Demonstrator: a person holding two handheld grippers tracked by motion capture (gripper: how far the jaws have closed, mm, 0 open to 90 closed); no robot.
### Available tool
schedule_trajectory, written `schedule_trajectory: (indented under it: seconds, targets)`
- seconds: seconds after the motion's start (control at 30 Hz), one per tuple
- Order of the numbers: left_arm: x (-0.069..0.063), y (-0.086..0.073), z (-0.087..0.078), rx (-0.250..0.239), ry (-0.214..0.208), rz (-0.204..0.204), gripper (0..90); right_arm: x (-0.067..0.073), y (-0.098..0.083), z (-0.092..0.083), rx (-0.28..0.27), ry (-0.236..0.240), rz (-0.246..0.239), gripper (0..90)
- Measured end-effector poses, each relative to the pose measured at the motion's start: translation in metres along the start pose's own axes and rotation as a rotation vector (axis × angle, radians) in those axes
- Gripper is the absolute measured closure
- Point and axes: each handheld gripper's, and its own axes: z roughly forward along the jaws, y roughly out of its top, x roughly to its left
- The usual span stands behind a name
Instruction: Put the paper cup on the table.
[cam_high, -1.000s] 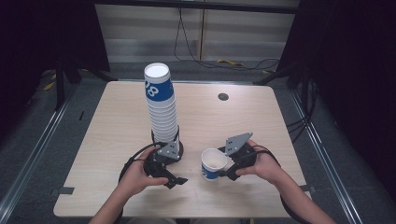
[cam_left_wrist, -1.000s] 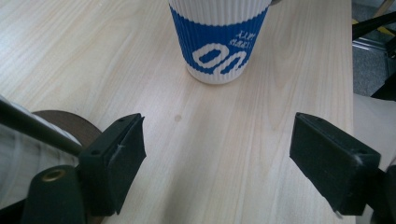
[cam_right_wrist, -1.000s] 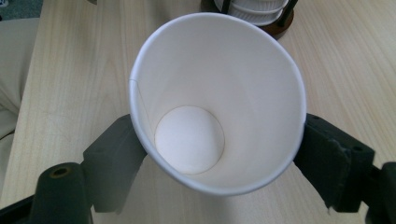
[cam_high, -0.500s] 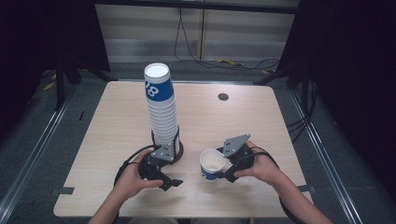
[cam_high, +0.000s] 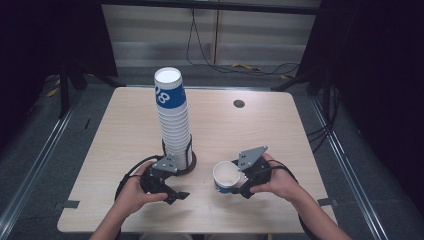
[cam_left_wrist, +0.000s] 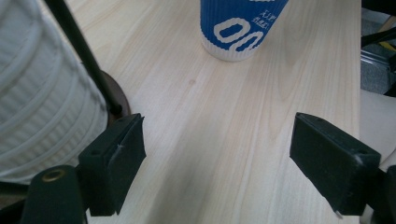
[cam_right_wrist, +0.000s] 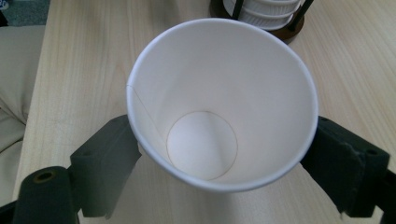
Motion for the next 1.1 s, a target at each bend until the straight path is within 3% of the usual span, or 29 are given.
schedule_trajectory:
  seconds: [0.3,0.33,0.47,0.73,1.1]
  targets:
    - [0.003,-0.006,-0.005,-0.018,0.009,-0.022,17.9,0.001,-0.006,-0.001,-0.017,0.006,0.030,13.4]
    - [0.003,-0.007,-0.007,-0.012,0.013,-0.028,17.9,0.002,-0.010,-0.004,-0.042,0.010,0.058,13.4]
    - [0.004,-0.009,-0.009,-0.017,0.017,-0.033,17.8,0.002,-0.015,-0.006,-0.043,0.006,0.049,13.3]
    - [0.009,-0.014,-0.014,-0.023,0.029,-0.045,17.2,0.005,-0.032,-0.014,-0.064,-0.003,0.115,13.3]
    - [0.019,-0.028,-0.026,-0.054,0.054,-0.052,17.0,0.003,-0.057,-0.021,-0.058,-0.056,0.194,13.3]
